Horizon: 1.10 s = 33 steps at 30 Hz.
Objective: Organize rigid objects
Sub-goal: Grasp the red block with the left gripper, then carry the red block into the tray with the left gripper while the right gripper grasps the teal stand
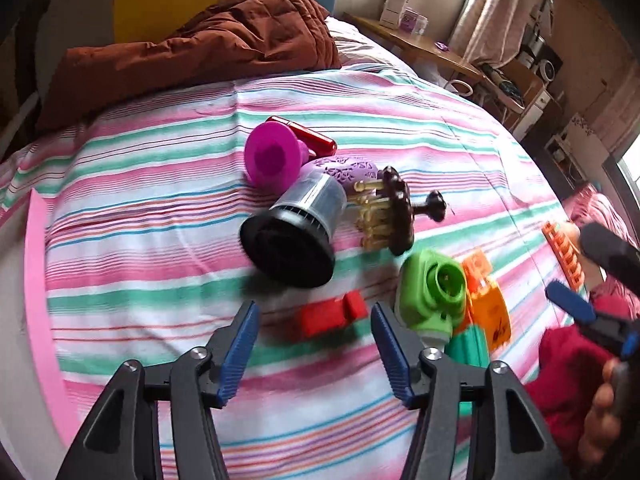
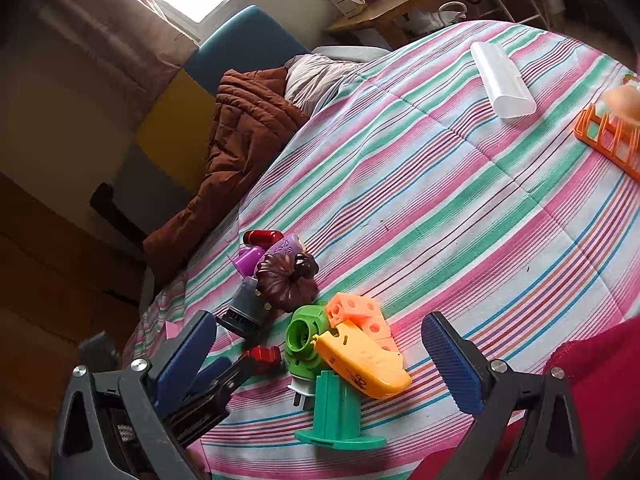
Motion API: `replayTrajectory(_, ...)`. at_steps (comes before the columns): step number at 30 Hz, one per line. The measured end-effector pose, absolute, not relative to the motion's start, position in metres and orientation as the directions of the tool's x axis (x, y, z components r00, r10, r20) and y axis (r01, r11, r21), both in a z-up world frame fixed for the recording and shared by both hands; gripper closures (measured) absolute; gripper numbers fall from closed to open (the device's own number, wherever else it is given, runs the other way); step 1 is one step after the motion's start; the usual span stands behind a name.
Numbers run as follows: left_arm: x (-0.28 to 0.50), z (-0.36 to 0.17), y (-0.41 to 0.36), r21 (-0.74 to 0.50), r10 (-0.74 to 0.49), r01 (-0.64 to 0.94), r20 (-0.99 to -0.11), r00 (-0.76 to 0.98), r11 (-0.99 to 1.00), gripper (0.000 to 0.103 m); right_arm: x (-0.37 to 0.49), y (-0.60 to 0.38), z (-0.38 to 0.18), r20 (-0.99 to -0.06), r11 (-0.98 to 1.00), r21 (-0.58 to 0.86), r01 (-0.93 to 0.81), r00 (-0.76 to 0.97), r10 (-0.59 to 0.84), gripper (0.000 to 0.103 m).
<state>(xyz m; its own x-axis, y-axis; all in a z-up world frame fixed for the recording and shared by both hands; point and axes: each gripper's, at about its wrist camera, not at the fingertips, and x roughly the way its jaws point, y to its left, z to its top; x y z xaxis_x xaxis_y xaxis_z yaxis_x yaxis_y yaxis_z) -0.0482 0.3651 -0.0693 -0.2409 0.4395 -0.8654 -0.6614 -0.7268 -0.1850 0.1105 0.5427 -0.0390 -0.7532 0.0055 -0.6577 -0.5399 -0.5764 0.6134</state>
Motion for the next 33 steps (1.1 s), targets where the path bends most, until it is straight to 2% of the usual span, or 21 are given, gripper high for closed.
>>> replayTrajectory(4,-0.057,-0.084,0.381,-0.142,0.395,-0.647,-0.880,-0.265,-0.749,0.043,0.110,0.543,-0.039,-0.659,-0.576,0.611,-0.543,-0.752,0.010,0.000)
replayTrajectory(7,-0.058,-0.091,0.379,-0.120,0.383,-0.647,-0.879,-0.283,-0.753,0.057,0.109,0.543,-0.040,-0.667,-0.578,0.604,-0.548,-0.745,0.009,0.000)
replayTrajectory(14,-0.045,-0.088,0.344,-0.080,0.400,-0.680,-0.856,-0.328,-0.729,0.057,0.102,0.537,-0.039,-0.682,-0.621,0.583,-0.524,-0.731,-0.024,0.001)
replayTrajectory(17,-0.036,-0.088,0.329,-0.072,0.404,-0.683,-0.848,-0.342,-0.727,0.057,0.100,0.535,-0.039,-0.683,-0.632,0.582,-0.512,-0.730,-0.038,0.012)
replayTrajectory(19,-0.032,-0.088,0.320,-0.071,0.404,-0.680,-0.847,-0.345,-0.730,0.057,0.099,0.533,-0.041,-0.681,-0.633,0.595,-0.496,-0.729,-0.069,0.035)
replayTrajectory(21,-0.026,-0.088,0.313,-0.071,0.405,-0.679,-0.846,-0.347,-0.731,0.057,0.096,0.529,-0.045,-0.689,-0.633,0.610,-0.476,-0.714,-0.125,0.041)
replayTrajectory(25,-0.019,-0.087,0.300,-0.060,0.403,-0.684,-0.844,-0.355,-0.727,0.057,0.090,0.511,-0.048,-0.740,-0.682,0.572,-0.455,-0.645,-0.191,0.048)
replayTrajectory(29,-0.012,-0.087,0.292,-0.054,0.405,-0.684,-0.838,-0.365,-0.727,0.057,0.083,0.496,-0.052,-0.831,-0.746,0.473,-0.468,-0.519,-0.201,0.049)
replayTrajectory(31,-0.009,-0.087,0.291,-0.042,0.404,-0.688,-0.835,-0.374,-0.725,0.057,0.079,0.491,-0.057,-0.848,-0.757,0.462,-0.461,-0.480,-0.225,0.049)
replayTrajectory(33,-0.006,-0.086,0.288,-0.028,0.403,-0.693,-0.830,-0.386,-0.720,0.057,0.071,0.489,-0.064,-0.889,-0.781,0.391,-0.487,-0.421,-0.183,0.049)
